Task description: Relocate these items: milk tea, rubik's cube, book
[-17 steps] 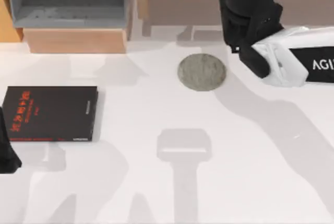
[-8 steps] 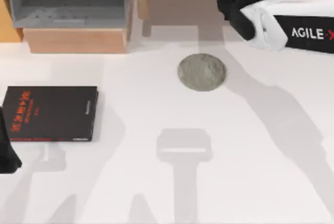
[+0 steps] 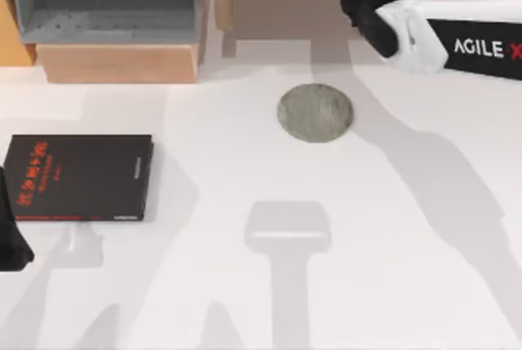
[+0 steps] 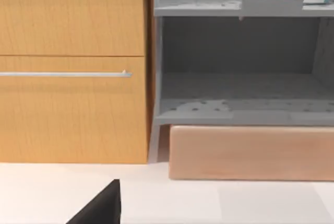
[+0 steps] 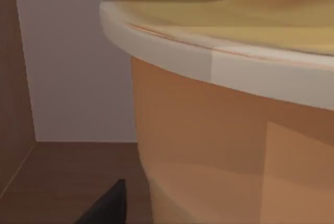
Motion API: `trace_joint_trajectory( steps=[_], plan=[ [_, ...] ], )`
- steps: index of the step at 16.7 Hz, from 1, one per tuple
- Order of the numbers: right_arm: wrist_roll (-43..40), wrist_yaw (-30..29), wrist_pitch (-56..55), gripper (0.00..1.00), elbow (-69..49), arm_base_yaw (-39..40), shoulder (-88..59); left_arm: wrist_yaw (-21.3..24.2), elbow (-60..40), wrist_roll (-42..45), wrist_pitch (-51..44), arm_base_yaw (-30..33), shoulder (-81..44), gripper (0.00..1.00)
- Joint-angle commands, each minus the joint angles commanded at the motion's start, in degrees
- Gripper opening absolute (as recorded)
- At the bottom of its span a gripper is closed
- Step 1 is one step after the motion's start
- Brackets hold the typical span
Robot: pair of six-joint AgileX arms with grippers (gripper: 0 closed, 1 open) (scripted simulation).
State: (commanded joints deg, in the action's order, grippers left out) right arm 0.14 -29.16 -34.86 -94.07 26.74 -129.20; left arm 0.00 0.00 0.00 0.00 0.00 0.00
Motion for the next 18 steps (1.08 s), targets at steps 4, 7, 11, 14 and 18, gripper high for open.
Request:
trace_joint_trajectory(
  steps=[4, 7, 11, 14, 18],
  plan=[
    [0.0, 0.0, 0.0, 0.55, 0.0, 0.0, 0.0, 0.0, 0.0, 0.0, 0.0, 0.0, 0.0, 1.0],
    [0.0, 0.0, 0.0, 0.32, 0.0, 0.0, 0.0, 0.0, 0.0, 0.0, 0.0, 0.0, 0.0, 1.0],
    [0.0, 0.0, 0.0, 0.02, 0.0, 0.0, 0.0, 0.0, 0.0, 0.0, 0.0, 0.0, 0.0, 1.0],
    [0.0, 0.0, 0.0, 0.0, 0.0, 0.0, 0.0, 0.0, 0.0, 0.0, 0.0, 0.0, 0.0, 1.0],
    [0.0, 0.0, 0.0, 0.0, 0.0, 0.0, 0.0, 0.0, 0.0, 0.0, 0.0, 0.0, 0.0, 1.0]
  ],
)
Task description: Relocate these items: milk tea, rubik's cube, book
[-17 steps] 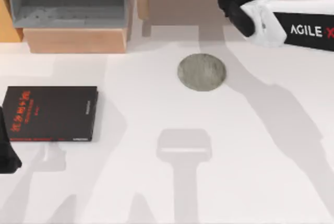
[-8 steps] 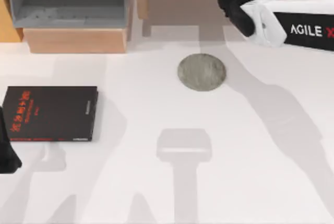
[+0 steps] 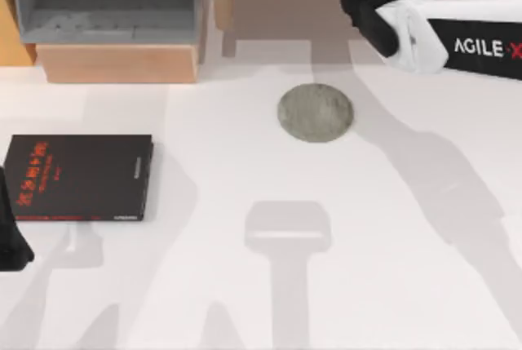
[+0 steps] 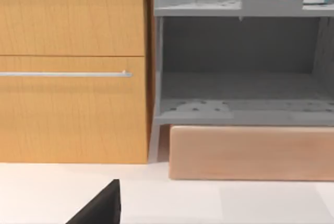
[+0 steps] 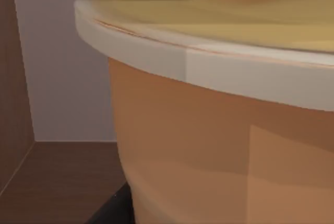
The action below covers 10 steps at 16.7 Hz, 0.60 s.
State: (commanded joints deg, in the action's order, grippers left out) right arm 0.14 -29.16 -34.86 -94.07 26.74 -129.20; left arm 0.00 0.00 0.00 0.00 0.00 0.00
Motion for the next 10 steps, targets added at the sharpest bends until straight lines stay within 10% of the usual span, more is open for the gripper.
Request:
trace_joint_trajectory(
  steps=[10],
  plan=[
    [0.2, -3.1, -3.8, 0.0, 15.7, 3.5, 10.4, 0.0, 0.0, 0.0, 0.0, 0.0, 0.0, 1.0]
  ],
)
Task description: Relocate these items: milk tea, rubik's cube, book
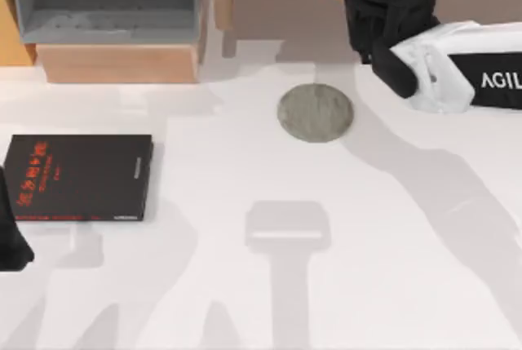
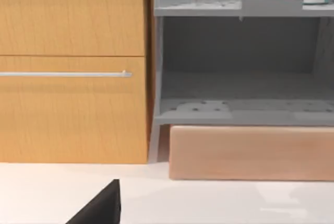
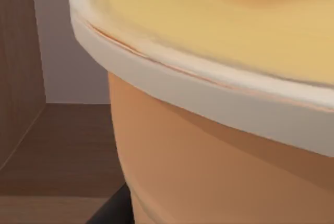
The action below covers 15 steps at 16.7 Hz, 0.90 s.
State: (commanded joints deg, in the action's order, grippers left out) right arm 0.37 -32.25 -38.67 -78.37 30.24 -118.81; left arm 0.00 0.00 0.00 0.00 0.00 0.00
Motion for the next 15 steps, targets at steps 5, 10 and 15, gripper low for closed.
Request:
trace_joint_trajectory(
  steps=[5, 10, 15],
  plan=[
    [0.0, -1.9, -2.3, 0.0, 5.3, 1.9, 4.4, 0.0, 0.0, 0.0, 0.0, 0.0, 0.0, 1.0],
    [0.2, -2.2, -4.1, 0.0, 5.7, 2.9, 4.2, 0.0, 0.0, 0.0, 0.0, 0.0, 0.0, 1.0],
    [1.6, -4.9, -10.7, 0.0, 10.5, 6.2, -0.1, 0.0, 0.0, 0.0, 0.0, 0.0, 0.0, 1.0]
  ],
)
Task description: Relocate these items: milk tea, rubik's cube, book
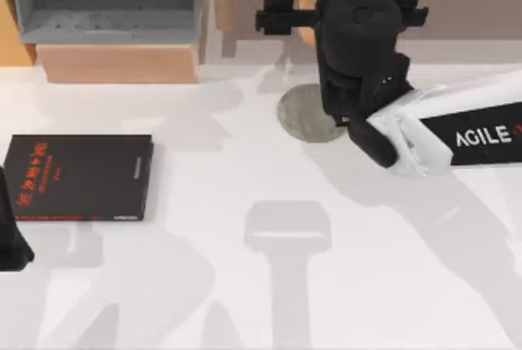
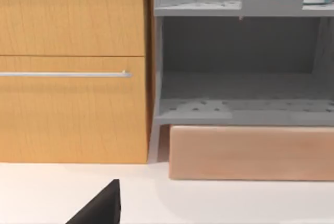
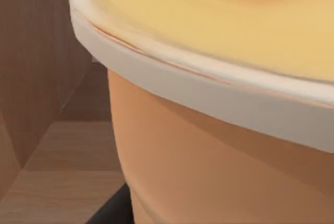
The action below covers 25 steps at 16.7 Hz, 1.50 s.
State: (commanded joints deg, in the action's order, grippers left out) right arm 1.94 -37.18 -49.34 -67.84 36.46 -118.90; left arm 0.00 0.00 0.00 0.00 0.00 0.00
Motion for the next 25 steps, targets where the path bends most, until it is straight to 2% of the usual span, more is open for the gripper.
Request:
trace_joint_trajectory(
  steps=[6, 22, 25],
  plan=[
    [2.6, -2.6, -4.2, 0.0, 4.0, 1.4, -5.6, 0.0, 0.0, 0.0, 0.0, 0.0, 0.0, 1.0],
    [2.6, -2.7, -9.8, 0.0, 4.5, 1.4, -10.7, 0.0, 0.0, 0.0, 0.0, 0.0, 0.0, 1.0],
    [2.6, -2.7, -9.8, 0.23, 4.5, 1.4, -10.7, 0.0, 0.0, 0.0, 0.0, 0.0, 0.0, 1.0]
  ],
)
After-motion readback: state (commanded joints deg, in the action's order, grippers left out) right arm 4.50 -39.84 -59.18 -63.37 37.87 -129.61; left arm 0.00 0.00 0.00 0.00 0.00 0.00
